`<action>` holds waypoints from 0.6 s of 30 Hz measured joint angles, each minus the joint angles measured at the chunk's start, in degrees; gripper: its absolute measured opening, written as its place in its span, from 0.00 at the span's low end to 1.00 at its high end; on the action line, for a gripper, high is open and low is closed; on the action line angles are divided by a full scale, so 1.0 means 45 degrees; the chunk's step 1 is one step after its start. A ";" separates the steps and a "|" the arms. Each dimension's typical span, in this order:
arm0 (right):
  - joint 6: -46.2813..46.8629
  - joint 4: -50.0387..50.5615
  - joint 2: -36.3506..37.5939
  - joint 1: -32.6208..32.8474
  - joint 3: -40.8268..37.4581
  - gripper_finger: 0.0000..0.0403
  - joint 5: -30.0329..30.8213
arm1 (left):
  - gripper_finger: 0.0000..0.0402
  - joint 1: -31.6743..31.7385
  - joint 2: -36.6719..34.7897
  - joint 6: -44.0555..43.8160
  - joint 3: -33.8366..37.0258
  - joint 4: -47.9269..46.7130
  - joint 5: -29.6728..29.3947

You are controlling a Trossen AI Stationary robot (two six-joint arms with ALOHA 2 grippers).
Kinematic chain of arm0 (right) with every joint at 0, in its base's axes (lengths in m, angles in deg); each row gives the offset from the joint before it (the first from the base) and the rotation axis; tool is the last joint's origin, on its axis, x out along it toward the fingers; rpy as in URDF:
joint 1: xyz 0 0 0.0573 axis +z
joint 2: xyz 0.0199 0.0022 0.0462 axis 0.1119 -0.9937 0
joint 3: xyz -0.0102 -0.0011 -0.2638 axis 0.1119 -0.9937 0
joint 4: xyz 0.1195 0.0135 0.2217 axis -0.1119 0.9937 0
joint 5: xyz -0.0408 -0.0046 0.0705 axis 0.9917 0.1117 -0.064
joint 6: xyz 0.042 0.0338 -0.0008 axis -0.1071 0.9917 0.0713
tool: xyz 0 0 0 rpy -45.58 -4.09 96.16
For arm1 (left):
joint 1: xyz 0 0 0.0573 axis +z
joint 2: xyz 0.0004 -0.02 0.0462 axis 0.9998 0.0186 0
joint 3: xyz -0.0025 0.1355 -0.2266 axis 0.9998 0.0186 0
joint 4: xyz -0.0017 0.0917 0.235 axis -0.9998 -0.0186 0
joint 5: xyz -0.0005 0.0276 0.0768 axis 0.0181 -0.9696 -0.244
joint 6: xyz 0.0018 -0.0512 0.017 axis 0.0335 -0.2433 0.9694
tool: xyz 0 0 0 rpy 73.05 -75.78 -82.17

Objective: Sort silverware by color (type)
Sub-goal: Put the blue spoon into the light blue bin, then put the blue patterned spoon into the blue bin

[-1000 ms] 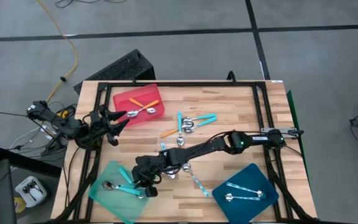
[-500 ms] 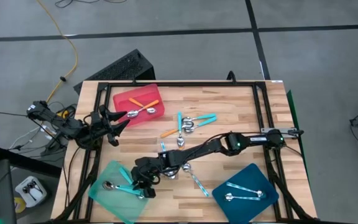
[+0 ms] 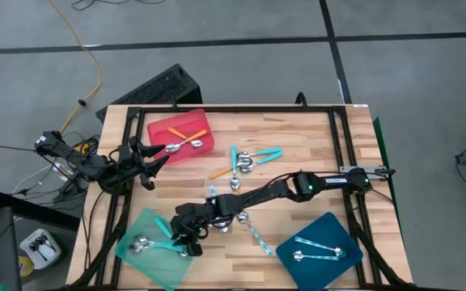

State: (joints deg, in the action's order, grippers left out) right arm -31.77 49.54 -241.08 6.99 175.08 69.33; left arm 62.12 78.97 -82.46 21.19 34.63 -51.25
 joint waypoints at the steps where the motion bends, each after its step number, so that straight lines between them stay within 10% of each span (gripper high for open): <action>1: 0.0000 -0.0004 0.0000 0.0000 0.0000 0.32 0.0004 | 0.47 0.0000 0.0000 0.0000 0.0000 0.0000 0.0000; 18: 0.0004 -0.0220 -0.0015 -0.0005 -0.0019 0.31 0.0023 | 0.47 0.0000 0.0000 0.0000 0.0000 0.0000 0.0000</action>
State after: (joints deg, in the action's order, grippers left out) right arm -31.75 48.55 -241.14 6.96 174.99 69.43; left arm 62.12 78.97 -82.46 21.19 34.63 -51.25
